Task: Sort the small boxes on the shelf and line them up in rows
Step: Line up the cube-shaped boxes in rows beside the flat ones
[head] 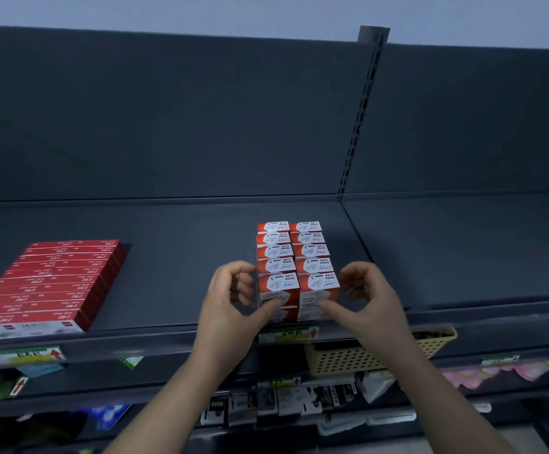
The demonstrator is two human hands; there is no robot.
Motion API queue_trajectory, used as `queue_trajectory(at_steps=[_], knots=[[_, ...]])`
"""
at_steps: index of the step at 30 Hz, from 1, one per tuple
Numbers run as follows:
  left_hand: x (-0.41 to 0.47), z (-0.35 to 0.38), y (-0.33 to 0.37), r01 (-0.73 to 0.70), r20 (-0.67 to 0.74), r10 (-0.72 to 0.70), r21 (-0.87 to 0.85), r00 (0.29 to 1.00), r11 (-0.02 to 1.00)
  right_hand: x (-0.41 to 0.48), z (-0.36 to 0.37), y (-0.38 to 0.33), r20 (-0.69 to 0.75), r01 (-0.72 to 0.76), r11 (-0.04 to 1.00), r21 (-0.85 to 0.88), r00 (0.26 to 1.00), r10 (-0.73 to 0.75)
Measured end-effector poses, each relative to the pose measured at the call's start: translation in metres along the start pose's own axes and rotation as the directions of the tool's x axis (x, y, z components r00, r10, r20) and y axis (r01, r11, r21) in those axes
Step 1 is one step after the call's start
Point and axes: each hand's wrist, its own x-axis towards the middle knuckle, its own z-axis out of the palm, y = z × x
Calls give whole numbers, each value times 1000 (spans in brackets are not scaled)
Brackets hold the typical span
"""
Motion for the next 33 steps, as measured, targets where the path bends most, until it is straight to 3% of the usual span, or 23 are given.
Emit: queue_trajectory(at_steps=[6, 11, 16, 20, 28, 33], knots=[[9, 10, 1, 185, 90, -176, -97, 980, 978, 7, 22, -4, 68, -93, 962, 256, 995, 78], [34, 23, 5, 488, 260, -423, -289, 868, 824, 22, 36, -25, 238, -298, 806, 511, 950, 200], [35, 24, 18, 506, 339, -398, -342, 852, 792, 28, 29, -24, 283, -334, 746, 576, 938, 202], [36, 24, 20, 495, 319, -390, -393, 864, 775, 41, 26, -17, 254, -357, 713, 603, 934, 252], [44, 28, 17, 525, 355, -398, -422, 846, 739, 50, 32, -23, 332, -424, 627, 654, 905, 266], [45, 27, 16, 522, 342, -406, -398, 847, 754, 50, 35, -21, 333, -426, 644, 635, 904, 269]])
